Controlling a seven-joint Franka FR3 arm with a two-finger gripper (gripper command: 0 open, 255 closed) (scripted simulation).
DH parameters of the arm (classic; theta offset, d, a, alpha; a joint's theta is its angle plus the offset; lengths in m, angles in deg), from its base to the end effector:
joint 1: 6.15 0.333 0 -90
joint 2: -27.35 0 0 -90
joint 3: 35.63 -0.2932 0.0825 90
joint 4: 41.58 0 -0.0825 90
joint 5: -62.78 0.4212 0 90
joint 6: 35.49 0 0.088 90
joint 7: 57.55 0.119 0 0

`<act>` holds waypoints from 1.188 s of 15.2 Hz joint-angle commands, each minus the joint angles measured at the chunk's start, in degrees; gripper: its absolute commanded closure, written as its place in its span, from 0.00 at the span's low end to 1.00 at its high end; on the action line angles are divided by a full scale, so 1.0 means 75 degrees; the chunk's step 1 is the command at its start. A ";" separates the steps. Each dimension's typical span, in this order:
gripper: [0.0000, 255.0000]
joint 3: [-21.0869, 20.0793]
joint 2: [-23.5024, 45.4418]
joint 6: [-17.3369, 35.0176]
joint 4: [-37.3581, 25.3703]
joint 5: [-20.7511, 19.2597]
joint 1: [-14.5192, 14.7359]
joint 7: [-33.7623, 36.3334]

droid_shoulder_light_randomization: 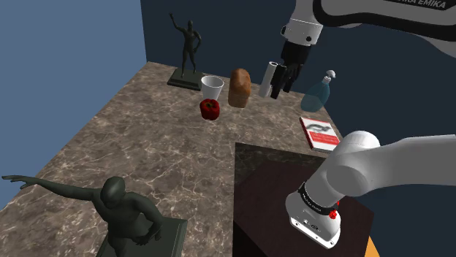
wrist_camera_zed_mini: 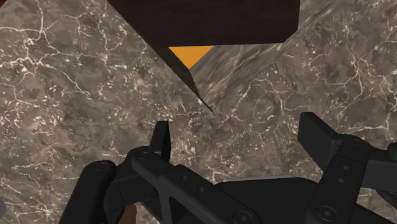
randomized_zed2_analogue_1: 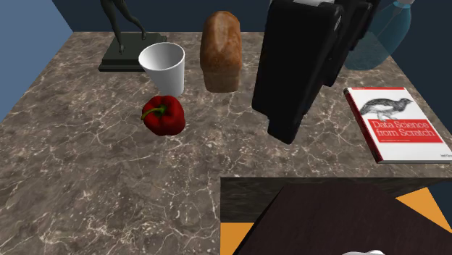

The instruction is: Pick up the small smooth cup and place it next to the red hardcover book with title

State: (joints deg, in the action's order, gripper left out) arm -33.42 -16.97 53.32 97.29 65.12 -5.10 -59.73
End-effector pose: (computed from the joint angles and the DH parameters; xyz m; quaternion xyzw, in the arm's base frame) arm 0.3563 -0.0035 0.5221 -0.9981 -0.0144 0.0494 0.0350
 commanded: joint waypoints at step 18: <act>0.00 0.1186 0.5044 0.2106 -0.2800 0.0469 -0.0096 -0.1638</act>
State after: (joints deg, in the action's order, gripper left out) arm -25.04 18.48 68.69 78.09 68.11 -5.66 -71.02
